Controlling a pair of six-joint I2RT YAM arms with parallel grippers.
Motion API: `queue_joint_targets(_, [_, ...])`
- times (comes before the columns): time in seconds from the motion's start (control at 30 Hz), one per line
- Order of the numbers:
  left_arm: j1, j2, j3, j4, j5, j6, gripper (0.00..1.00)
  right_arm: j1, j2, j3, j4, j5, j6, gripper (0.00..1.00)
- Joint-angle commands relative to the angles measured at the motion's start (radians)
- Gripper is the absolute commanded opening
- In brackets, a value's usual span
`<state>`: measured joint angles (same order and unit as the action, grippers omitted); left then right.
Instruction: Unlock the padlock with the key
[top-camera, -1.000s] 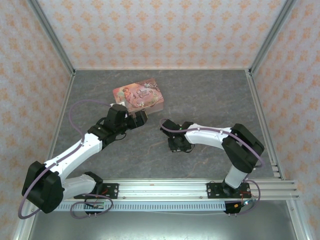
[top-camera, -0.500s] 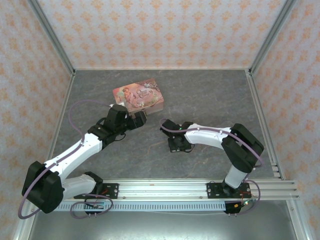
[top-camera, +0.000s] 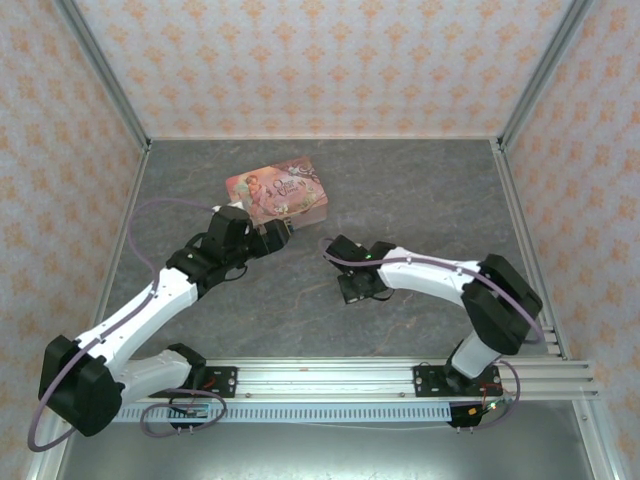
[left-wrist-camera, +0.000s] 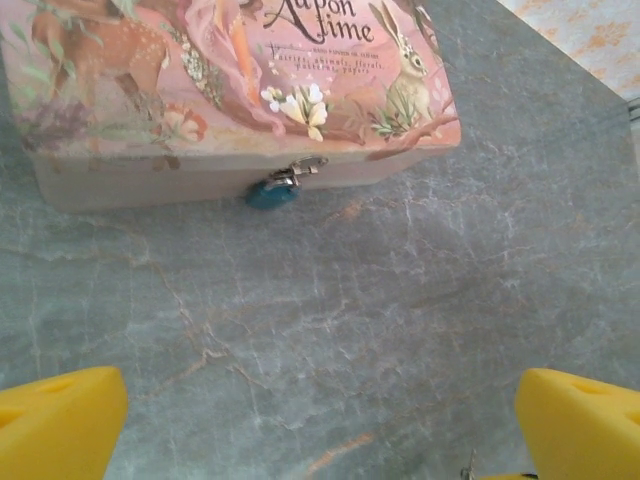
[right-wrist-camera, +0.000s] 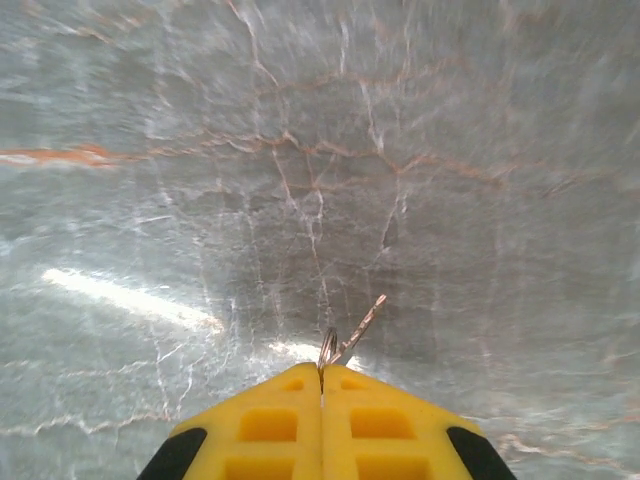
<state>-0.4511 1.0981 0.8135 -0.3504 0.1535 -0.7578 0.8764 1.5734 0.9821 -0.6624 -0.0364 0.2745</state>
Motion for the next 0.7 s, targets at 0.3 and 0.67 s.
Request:
queue_joint_targets(0.3, [0.026,0.073,0.110,0.039,0.390,-0.533,0.94,0.006,-0.333,0.075,0.076,-0.009,-0.640,0.00])
queue_joint_targets(0.67, [-0.018,0.088,0.163,0.133,0.446,-0.637,0.80,0.006,-0.483,0.038,0.274,-0.091,-1.092,0.00])
